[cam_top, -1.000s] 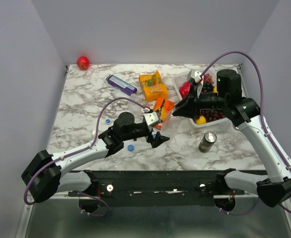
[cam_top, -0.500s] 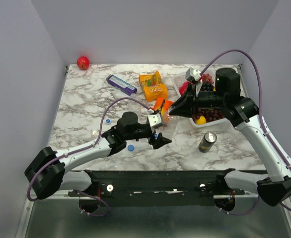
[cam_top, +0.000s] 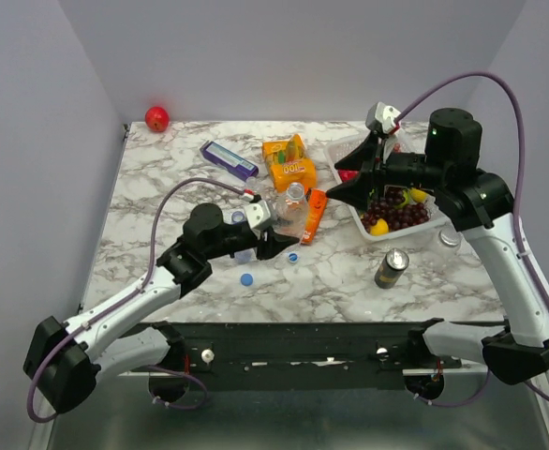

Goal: Screw on the bottle caps

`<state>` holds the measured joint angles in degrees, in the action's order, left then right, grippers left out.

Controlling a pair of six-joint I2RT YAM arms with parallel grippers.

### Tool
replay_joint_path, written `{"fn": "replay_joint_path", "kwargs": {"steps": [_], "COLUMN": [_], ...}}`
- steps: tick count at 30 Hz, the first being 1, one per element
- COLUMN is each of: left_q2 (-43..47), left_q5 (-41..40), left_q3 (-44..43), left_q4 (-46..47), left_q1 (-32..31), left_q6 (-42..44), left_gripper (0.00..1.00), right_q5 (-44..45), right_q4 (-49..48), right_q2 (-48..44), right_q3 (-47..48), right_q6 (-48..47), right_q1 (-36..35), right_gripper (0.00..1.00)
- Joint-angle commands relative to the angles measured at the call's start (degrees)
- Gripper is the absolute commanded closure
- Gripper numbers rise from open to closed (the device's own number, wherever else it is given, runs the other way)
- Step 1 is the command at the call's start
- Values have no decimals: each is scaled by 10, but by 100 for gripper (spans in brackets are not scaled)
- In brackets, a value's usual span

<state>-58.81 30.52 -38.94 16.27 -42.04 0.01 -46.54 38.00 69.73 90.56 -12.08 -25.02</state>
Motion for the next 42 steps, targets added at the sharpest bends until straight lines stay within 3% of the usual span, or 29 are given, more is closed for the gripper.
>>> {"fn": "replay_joint_path", "kwargs": {"steps": [1,4,5,7,9,11,16,24,32,42], "left_q2": [41,62,65,70,80,91,109,131,133,126], "left_q5": [13,-8,-24,-42,-67,-72,-73,-70,-66,-56], "left_q3": [-31,-45,-49,-62,-71,-78,-95,-92,-87,-83], "left_q4": [-53,-53,-53,-51,-48,-49,-60,-90,-95,-90], "left_q1": [42,73,81,114,143,167,230,278,299,308], "left_q6": [38,53,52,37,11,-21,-53,-56,-62,-70], "left_gripper": [75,76,76,79,93,99,100,100,100,100], "right_q5": [11,70,92,139,157,157,169,168,180,208], "right_q4": [69,110,99,59,-5,-30,-70,-100,-106,-82], "right_q2": [45,89,96,107,120,157,240,326,349,376], "right_q3": [2,-54,-76,-154,-194,-211,-209,-209,-224,-210], "right_q6": [-84,-213,-279,-322,-357,-379,-384,-437,-473,-484], "right_q1": [1,-44,-76,-104,-124,-134,-140,-160,-177,-196], "right_gripper": [26,29,30,30,30,31,32,31,31,38]}}
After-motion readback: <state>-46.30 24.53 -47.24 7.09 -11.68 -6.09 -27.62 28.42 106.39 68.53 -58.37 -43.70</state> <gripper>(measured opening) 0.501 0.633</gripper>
